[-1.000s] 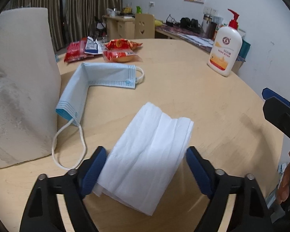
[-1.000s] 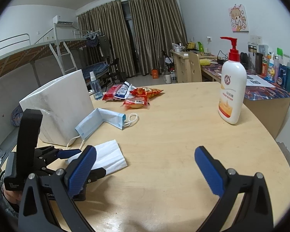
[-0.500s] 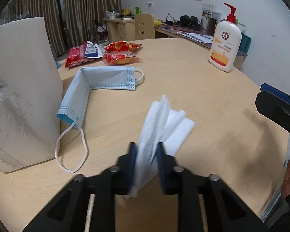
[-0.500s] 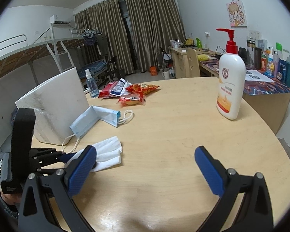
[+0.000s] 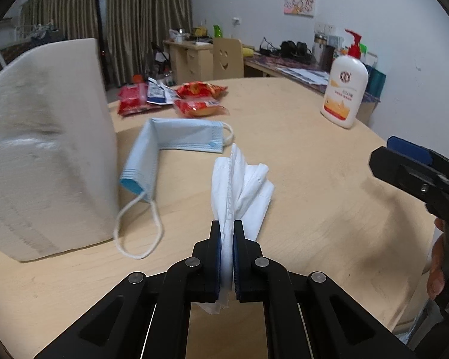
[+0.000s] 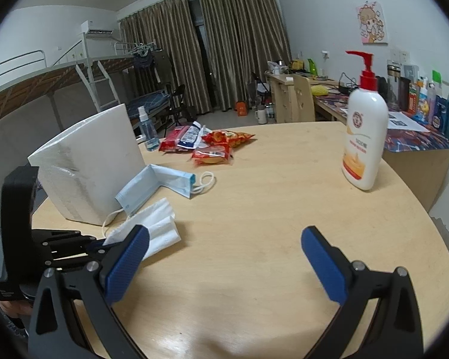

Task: Organize soft objects
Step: 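Lift the white tissue with the left tool toward the foam box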

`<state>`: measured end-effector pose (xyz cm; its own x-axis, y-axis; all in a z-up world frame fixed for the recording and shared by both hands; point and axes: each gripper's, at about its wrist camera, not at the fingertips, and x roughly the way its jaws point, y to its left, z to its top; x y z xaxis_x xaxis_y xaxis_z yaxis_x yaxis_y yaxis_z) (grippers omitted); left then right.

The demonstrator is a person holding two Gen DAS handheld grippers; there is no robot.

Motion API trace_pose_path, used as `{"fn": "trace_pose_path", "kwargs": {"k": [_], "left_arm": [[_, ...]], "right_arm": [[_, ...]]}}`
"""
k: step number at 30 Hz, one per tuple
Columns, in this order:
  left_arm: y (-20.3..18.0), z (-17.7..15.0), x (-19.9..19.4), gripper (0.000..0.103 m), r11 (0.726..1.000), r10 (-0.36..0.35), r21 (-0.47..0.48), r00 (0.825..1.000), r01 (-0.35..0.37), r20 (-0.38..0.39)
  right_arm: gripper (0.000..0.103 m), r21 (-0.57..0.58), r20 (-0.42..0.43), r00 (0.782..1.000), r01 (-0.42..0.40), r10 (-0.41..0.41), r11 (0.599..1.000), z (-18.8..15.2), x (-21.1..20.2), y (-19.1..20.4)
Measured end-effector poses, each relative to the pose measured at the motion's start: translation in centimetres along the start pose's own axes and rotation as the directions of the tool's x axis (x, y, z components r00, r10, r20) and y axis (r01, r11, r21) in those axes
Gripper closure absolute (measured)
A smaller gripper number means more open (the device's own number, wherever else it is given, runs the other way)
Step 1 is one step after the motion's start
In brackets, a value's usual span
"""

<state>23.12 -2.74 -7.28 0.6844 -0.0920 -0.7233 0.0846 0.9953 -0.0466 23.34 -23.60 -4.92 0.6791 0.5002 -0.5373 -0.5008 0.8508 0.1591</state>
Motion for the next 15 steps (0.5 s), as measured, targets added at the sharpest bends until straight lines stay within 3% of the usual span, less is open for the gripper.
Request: {"fn": "trace_pose_path", "kwargs": {"k": [15], "left_arm": [[3.9,-2.1,-4.9,0.096,0.993,0.084,-0.088,0.995,-0.078,0.062]], "right_arm": [[0.0,-0.193,-0.035,0.997,-0.072,0.067,0.978,3.1,3.4,5.6]]}}
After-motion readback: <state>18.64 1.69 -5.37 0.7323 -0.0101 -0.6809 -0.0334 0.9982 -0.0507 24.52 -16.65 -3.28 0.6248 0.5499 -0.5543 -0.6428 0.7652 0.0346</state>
